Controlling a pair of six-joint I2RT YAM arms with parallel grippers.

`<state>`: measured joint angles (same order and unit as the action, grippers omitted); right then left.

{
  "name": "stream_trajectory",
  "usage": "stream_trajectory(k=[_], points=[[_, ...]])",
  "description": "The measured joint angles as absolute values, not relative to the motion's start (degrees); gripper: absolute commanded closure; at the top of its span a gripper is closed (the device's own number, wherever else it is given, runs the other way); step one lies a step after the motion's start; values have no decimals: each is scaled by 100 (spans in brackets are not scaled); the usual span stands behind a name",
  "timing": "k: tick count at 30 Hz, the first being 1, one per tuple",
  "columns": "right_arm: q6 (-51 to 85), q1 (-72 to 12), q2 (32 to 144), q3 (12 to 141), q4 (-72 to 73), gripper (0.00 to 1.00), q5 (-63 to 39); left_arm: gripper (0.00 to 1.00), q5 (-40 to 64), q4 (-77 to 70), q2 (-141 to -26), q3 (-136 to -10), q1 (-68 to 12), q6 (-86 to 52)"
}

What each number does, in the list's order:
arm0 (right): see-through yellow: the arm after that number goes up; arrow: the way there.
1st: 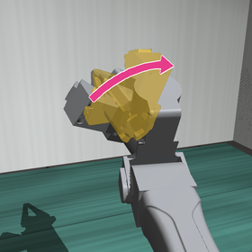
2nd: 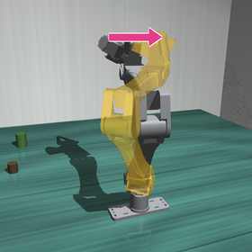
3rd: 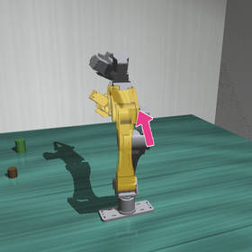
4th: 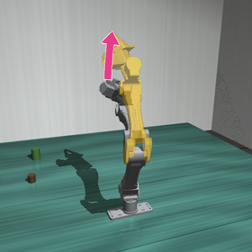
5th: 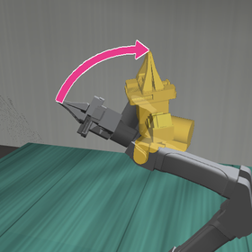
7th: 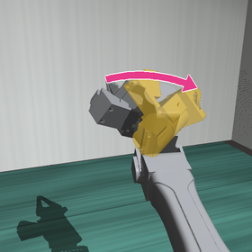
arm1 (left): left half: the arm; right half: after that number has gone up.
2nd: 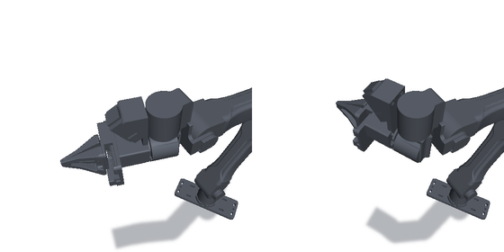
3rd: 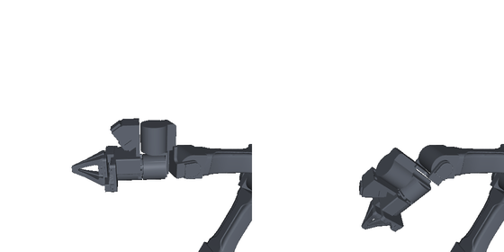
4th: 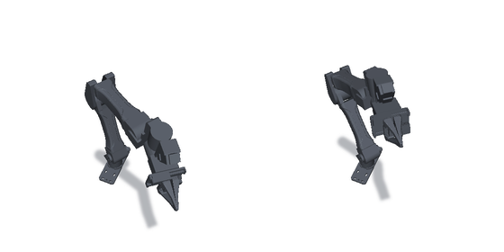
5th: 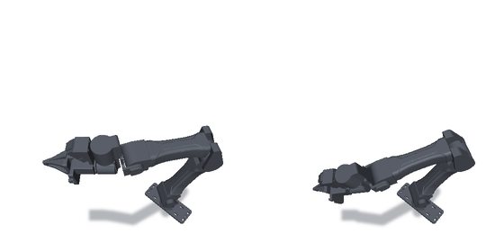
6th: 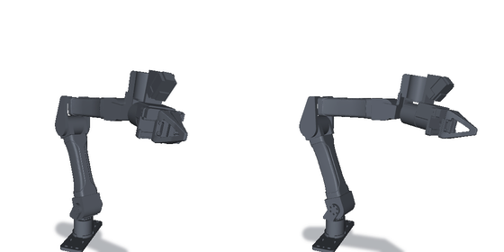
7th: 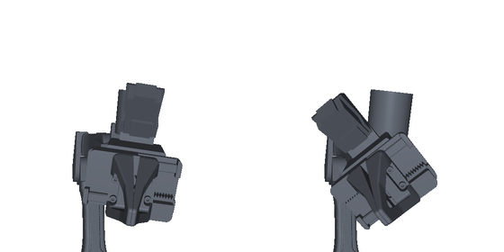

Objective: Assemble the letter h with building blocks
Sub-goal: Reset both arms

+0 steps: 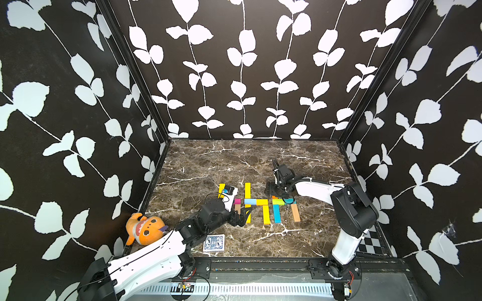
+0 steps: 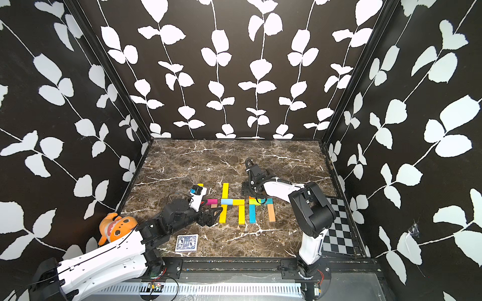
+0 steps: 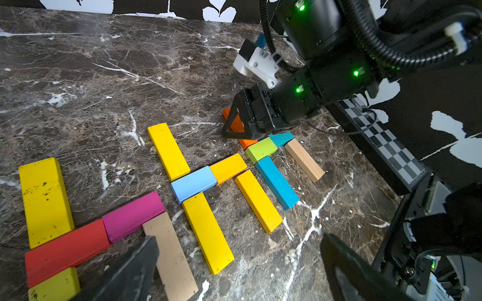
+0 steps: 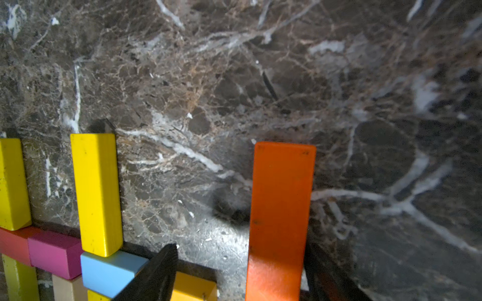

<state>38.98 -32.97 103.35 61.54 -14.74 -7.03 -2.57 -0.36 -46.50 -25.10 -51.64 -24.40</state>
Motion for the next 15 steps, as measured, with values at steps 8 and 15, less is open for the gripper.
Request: stream_trajectory(k=[8, 15], points=[[3736, -3251, 10709, 6667, -1710, 22, -449, 1, -255, -38, -4654, -2510, -5164, -2443], [3570, -3162, 11098, 7179, -1815, 22, -366, 1, -255, -36, -4654, -2510, -5164, -2443]])
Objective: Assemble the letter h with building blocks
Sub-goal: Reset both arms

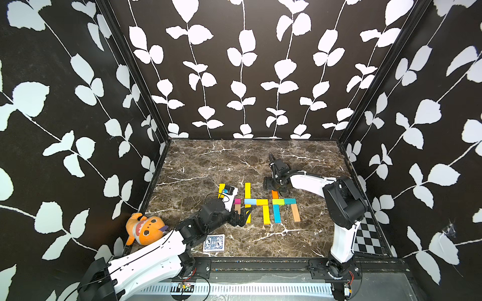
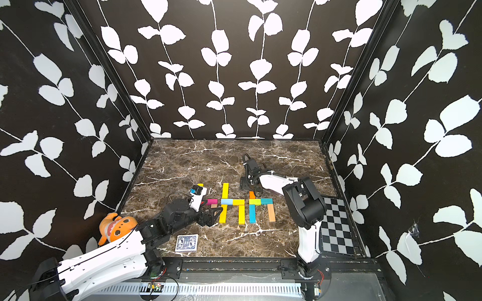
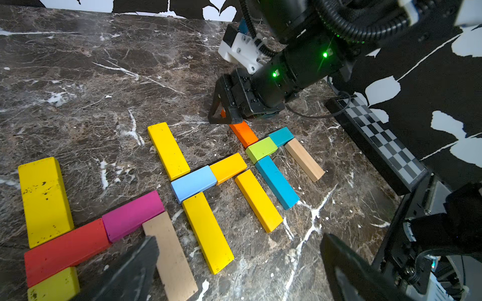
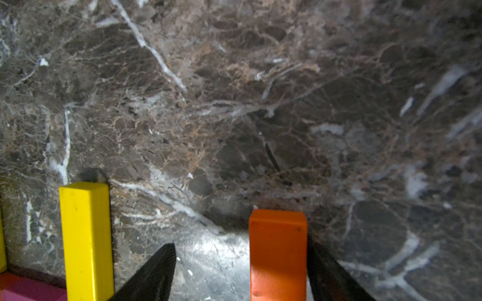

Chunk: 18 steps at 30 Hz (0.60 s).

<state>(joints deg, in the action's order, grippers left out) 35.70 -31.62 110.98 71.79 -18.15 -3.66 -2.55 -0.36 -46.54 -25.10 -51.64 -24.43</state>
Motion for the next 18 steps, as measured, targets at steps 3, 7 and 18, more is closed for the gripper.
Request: stream_trajectory(k=[3, 7, 18], points=[[3553, -3129, 11139, 7236, -1828, 22, -357, 1, -257, -36, -4654, -2510, -5164, -2445], [3553, -3111, 11137, 7236, -1841, 21, -316, 1, -257, -36, -4654, -2510, -5164, -2443], [3225, -3052, 9570, 6394, -1308, 9, 226, 1, -561, 47, -4834, -2770, -5164, -2331]])
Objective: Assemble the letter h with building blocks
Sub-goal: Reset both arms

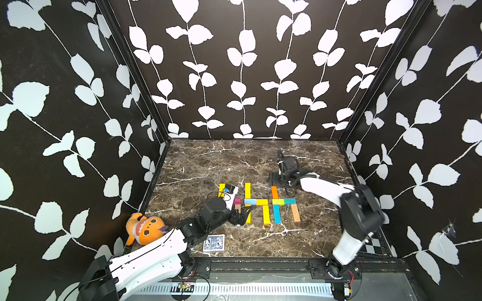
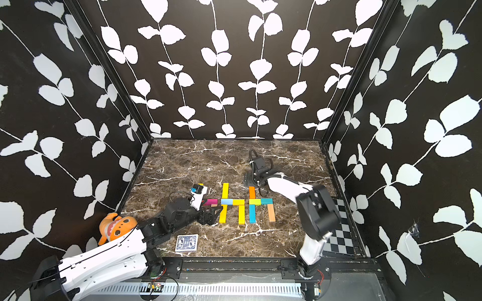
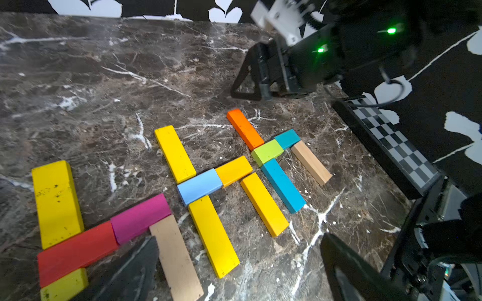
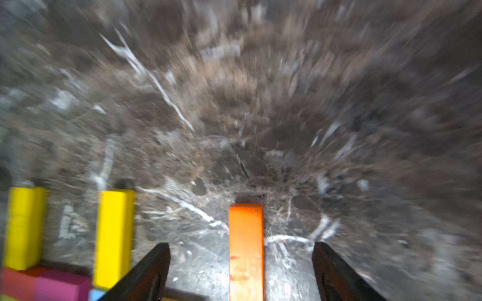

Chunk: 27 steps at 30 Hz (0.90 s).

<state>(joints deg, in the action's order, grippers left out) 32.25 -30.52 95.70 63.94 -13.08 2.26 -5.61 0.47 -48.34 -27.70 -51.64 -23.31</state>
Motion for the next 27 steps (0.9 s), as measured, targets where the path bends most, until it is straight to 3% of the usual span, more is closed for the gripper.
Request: stream_trajectory(k=[5, 10, 20, 27], points=[[3076, -3052, 8204, 5592, -329, 1, 607, 1, -1496, 443, -5419, -3848, -5164, -2018], [3083, -3052, 7950, 5146, 12, 1, 930, 1, -2283, 344, -6329, -4711, -4963, -1452], [3216, -3052, 7550, 4390, 408, 1, 1251, 1, -2346, -276, -8075, -5343, -2394, -679], [3277, -3052, 7328, 4303, 539, 1, 1507, 1, -2639, -937, -8829, -4930, -1479, 224]])
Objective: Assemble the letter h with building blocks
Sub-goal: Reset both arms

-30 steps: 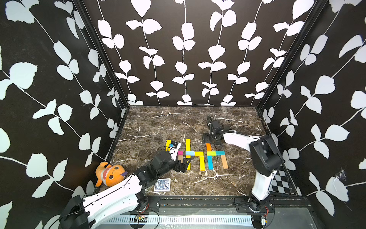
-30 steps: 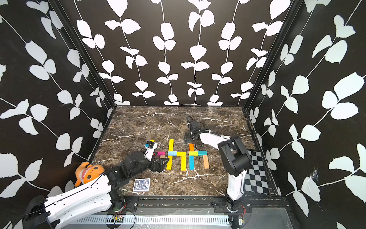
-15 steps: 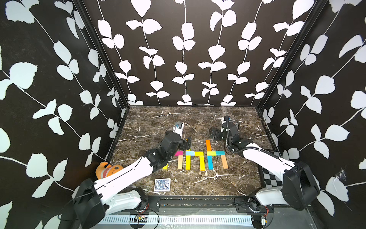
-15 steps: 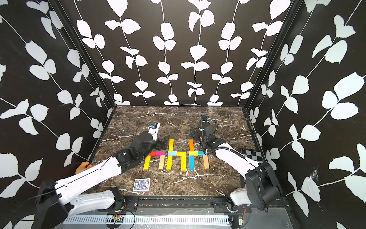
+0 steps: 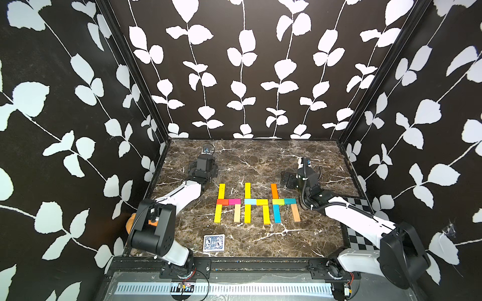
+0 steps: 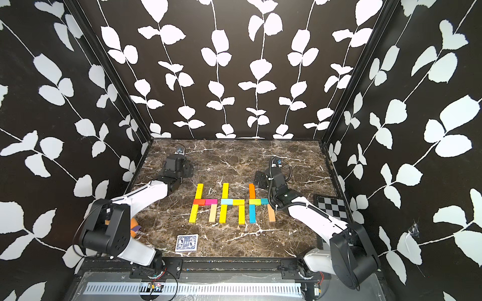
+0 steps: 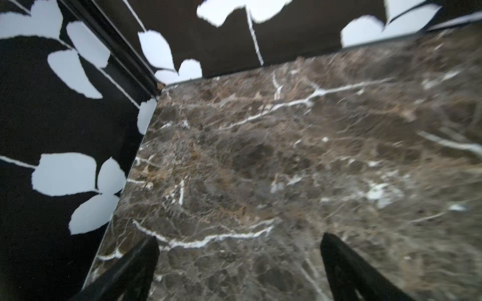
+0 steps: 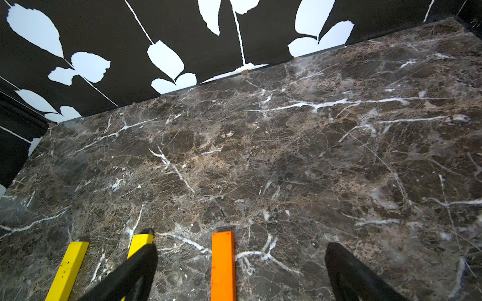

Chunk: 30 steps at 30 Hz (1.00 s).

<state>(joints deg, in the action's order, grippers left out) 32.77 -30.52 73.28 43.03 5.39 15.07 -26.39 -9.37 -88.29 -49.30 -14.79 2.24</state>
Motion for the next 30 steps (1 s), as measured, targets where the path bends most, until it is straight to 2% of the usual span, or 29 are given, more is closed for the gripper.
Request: stream_trajectory(k=[5, 12, 16, 21, 24, 30], points=[[3269, -3046, 7190, 4143, 574, 1, 1715, 1, -2585, -1715, -8923, -4309, -1157, 674], [3212, -3035, 6991, 4010, 556, 1, 2104, 1, -2797, -1767, -8936, -4383, -1186, 808], [3131, -3033, 6936, 3972, 567, 1, 2344, 1, -2755, -2707, -8943, -3697, -1160, 862], [3260, -3030, 6851, 3879, 513, 1, 2773, 1, -2163, -3548, -8930, -2683, -738, 703], [3406, -3017, 6794, 3780, 473, 1, 3070, 1, -1929, -4772, -8984, -2036, -517, 635], [3378, -2589, 6770, 3686, 268, 0, 3216, 1, -1643, -5175, -8995, -2003, -467, 469]])
